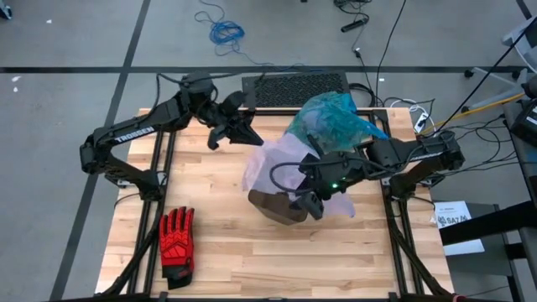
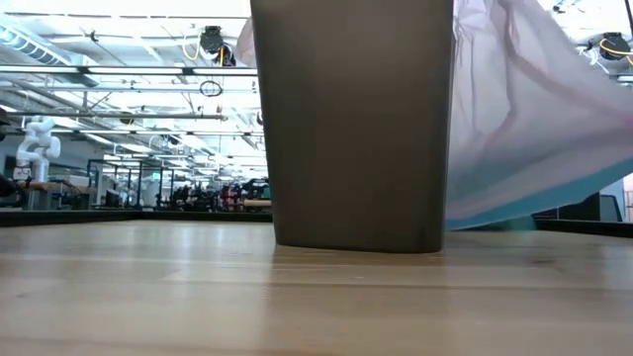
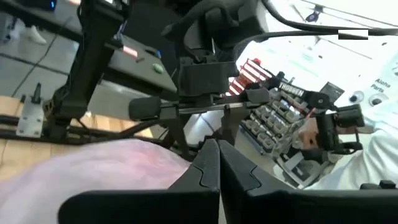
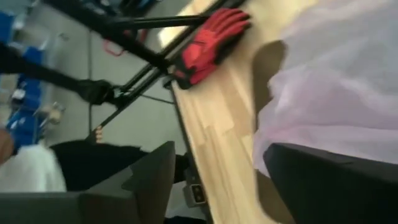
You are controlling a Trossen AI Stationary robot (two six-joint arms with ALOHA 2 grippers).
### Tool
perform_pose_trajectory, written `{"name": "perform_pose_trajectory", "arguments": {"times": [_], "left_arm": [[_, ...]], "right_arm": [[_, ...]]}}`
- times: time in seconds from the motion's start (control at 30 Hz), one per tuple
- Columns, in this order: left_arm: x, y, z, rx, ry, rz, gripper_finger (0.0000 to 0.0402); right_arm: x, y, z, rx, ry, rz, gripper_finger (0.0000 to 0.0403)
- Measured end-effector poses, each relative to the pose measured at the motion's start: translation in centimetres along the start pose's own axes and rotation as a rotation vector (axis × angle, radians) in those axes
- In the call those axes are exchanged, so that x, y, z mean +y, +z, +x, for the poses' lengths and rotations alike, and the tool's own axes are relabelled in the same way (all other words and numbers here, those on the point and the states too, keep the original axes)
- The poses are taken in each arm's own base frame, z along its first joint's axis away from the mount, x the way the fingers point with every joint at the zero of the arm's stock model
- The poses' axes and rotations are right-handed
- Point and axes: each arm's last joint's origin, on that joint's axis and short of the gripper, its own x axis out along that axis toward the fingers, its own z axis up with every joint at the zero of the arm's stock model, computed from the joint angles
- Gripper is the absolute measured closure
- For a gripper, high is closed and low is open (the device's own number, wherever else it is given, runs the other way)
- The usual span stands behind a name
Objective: Place trash/remove bag and relplace
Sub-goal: Put the pink trash bag into the trash bin
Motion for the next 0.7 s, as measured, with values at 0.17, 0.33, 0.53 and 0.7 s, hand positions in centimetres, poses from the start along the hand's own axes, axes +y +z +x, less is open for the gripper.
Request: {"name": "perform_pose_trajectory", "arguments": {"times": [0.17,0.33,0.53,0.7], "left_arm": [[-0.3,0.5,-1.0,-0.019,0.001,0.009,0.0402],[-0.3,0.7,-1.6,-0.034,0.013,0.020,0.0402],[-0.4,0.8,-1.7,-0.032,0.011,0.020,0.0402],[-0.6,0.8,-1.8,-0.038,0.008,0.031,0.0402]], "right_arm": [[0.8,-0.4,-1.9,0.043,-0.015,-0.042,0.0152],[0.6,-1.1,-4.3,0.138,-0.114,-0.014,0.0172],[-0.4,-2.7,-6.4,0.264,-0.304,0.133,0.0184],[0.3,-4.8,-6.2,0.266,-0.337,0.206,0.0185]]}}
